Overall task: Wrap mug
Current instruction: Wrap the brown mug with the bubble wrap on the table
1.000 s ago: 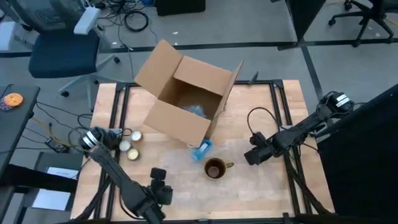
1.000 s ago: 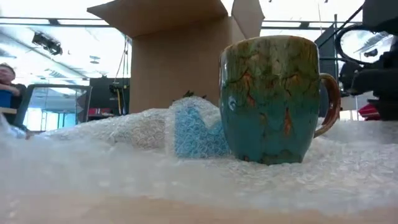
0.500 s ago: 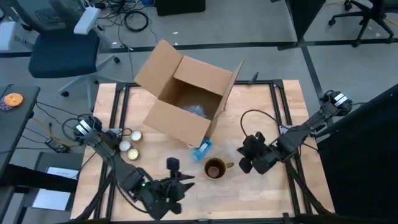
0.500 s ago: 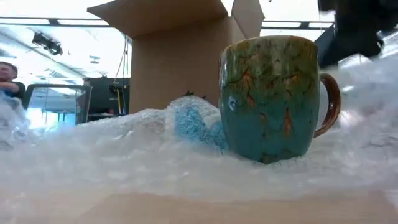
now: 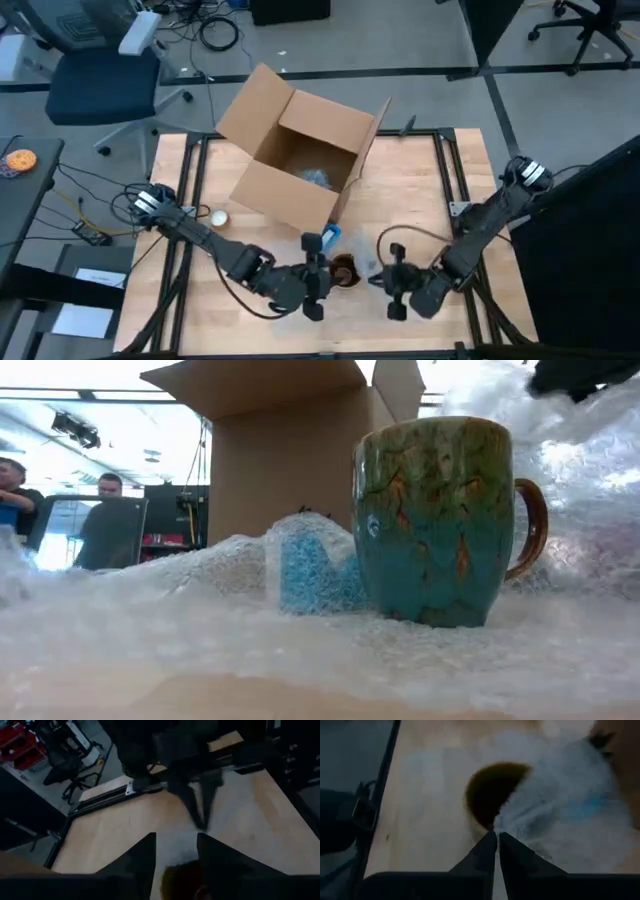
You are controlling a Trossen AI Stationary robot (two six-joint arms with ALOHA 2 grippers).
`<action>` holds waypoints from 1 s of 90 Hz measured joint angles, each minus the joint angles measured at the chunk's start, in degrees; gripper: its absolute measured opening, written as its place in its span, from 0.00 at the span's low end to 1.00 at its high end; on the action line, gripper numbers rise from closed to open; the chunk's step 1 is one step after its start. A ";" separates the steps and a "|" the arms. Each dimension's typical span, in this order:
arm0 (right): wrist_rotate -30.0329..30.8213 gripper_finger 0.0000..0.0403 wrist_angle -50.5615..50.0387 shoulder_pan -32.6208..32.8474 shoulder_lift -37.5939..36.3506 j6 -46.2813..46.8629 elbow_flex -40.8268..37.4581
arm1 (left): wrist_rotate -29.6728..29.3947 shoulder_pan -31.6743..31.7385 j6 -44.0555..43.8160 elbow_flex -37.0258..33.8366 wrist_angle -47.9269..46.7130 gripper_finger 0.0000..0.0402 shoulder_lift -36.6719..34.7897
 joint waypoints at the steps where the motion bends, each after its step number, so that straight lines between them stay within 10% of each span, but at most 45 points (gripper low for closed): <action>1: 0.23 0.00 0.11 0.08 0.29 -0.25 0.00 | 0.28 0.21 0.06 0.00 0.15 0.34 0.24; 43: 3.78 0.00 6.97 0.18 4.59 -10.70 1.10 | 13.85 8.98 2.81 0.00 5.28 0.48 6.50; 63: 4.11 0.00 6.94 -0.20 4.53 -15.60 2.93 | 28.72 11.91 2.52 0.02 5.24 0.48 7.75; 90: 3.98 0.03 6.78 -0.61 4.40 -17.14 3.80 | 33.11 12.08 3.18 0.02 3.95 0.41 7.99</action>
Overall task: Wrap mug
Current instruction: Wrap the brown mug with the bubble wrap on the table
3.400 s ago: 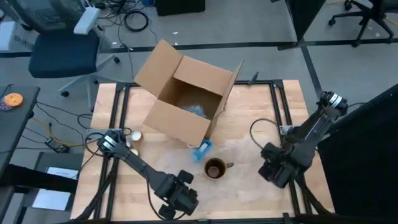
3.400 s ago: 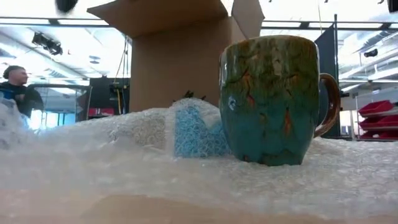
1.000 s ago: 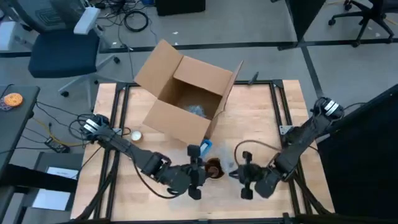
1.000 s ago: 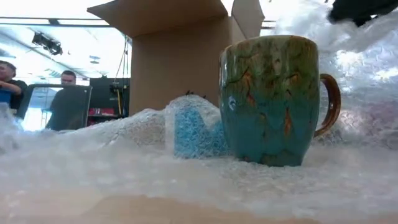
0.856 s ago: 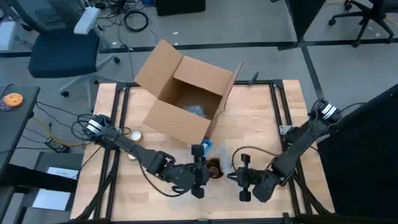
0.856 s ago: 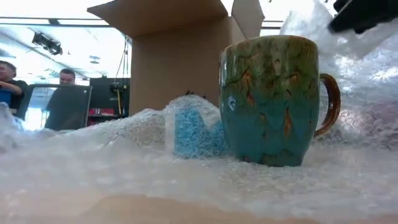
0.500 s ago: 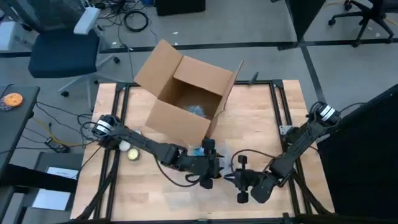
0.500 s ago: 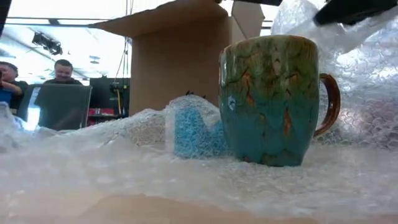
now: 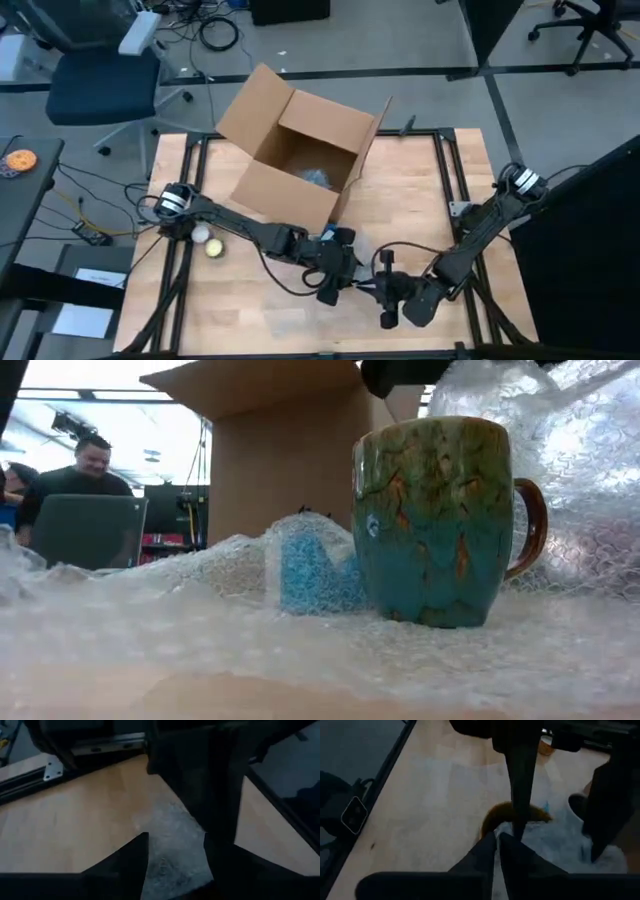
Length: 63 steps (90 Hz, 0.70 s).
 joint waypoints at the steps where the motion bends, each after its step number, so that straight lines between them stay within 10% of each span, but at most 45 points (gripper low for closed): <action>1: -0.01 0.03 -0.01 0.00 -0.02 0.03 0.00 | 0.20 0.00 0.13 0.00 -0.17 0.40 0.00; 30: -1.81 0.16 -1.26 1.71 -3.39 0.44 -0.03 | -4.06 -1.68 0.69 4.31 -8.77 0.03 -0.52; 63: -2.13 0.38 -19.41 8.74 -16.70 17.23 -0.04 | -16.78 -3.65 0.31 9.31 -15.46 0.00 -0.63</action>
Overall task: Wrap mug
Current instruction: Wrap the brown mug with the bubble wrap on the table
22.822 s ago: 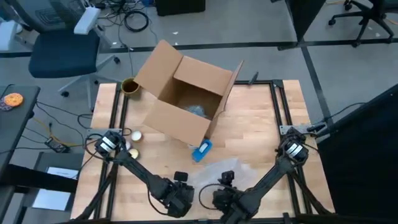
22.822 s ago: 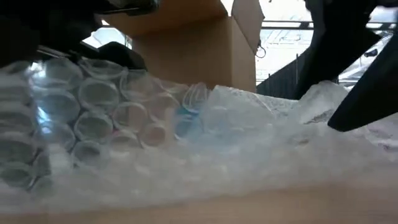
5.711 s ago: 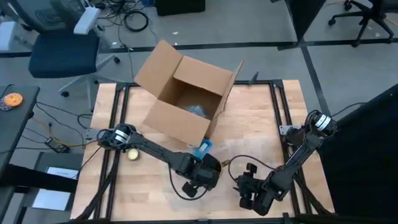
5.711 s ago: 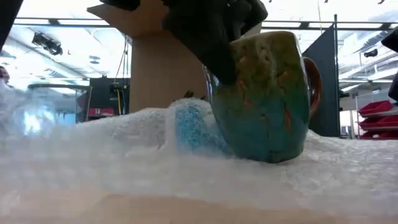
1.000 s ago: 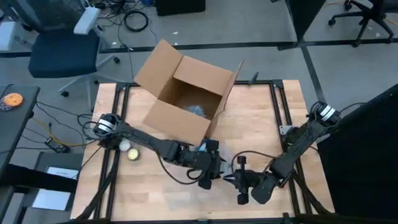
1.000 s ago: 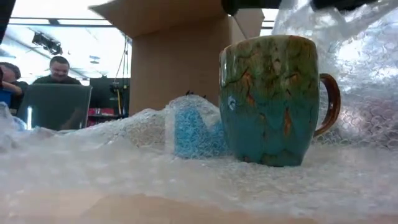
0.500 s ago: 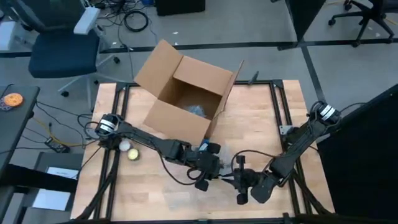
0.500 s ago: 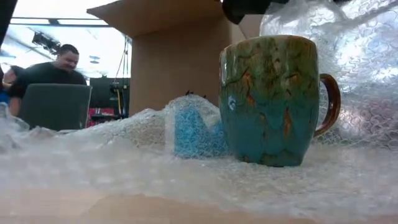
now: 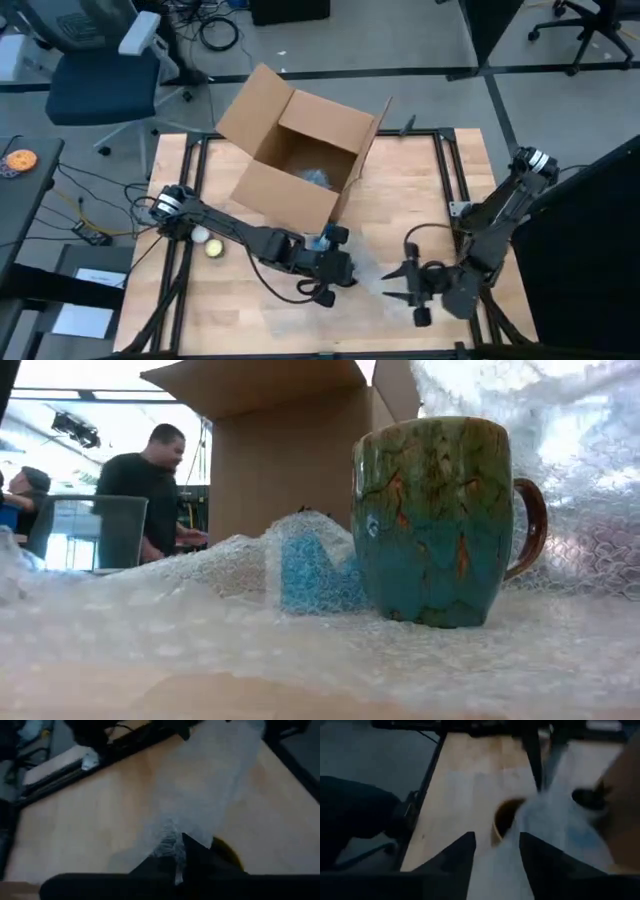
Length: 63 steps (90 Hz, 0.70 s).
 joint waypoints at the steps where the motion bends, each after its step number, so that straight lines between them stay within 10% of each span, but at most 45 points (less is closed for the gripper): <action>1: -0.12 0.39 -0.79 0.29 -0.36 1.10 0.00 | -0.47 0.00 -0.04 0.00 0.01 0.00 -0.01; 38: -12.40 0.44 -25.21 5.71 -4.69 47.97 -0.02 | -11.41 0.04 -1.23 -0.02 0.37 0.00 0.07; 63: -19.89 0.44 -17.21 6.01 -1.60 50.80 -1.96 | -13.22 0.04 -1.21 -0.02 0.45 0.00 0.07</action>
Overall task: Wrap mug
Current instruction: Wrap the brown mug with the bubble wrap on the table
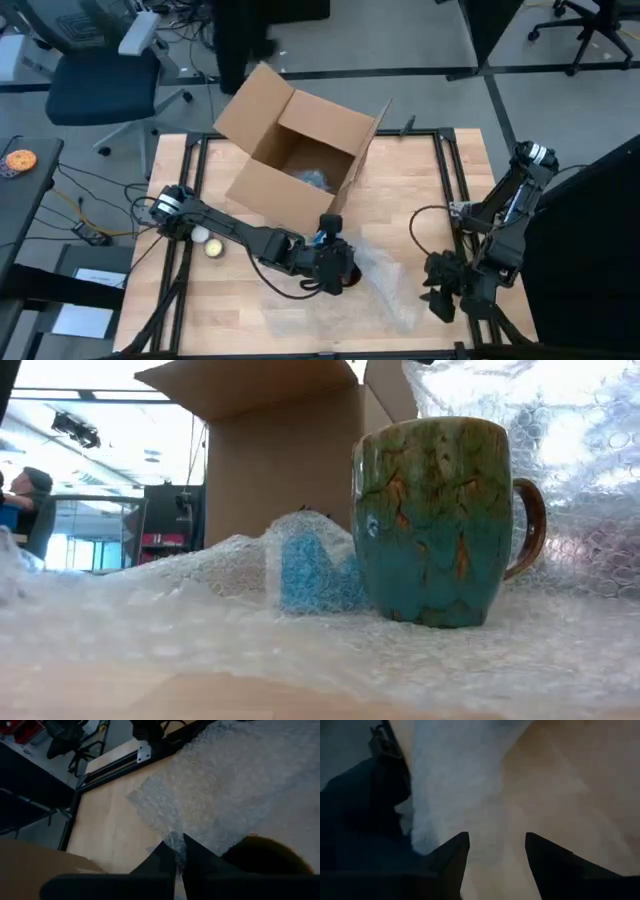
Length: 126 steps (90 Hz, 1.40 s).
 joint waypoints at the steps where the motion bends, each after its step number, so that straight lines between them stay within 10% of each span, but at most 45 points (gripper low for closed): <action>1: -0.21 0.44 0.41 0.00 0.21 -0.33 -0.01 | 0.00 0.00 0.00 0.00 -0.01 0.00 0.00; 50: -1.25 0.39 12.34 -1.11 11.01 -11.17 -0.07 | 0.52 -0.02 2.77 -0.02 -2.25 0.00 -0.10; 80: 0.23 0.02 26.72 -1.18 9.59 -31.19 -0.07 | 0.87 -0.13 4.63 4.16 -7.31 0.00 -0.31; 126: 1.22 0.00 27.17 -1.54 9.37 -31.05 -0.05 | 10.64 -2.13 3.38 4.44 -12.20 0.00 -0.31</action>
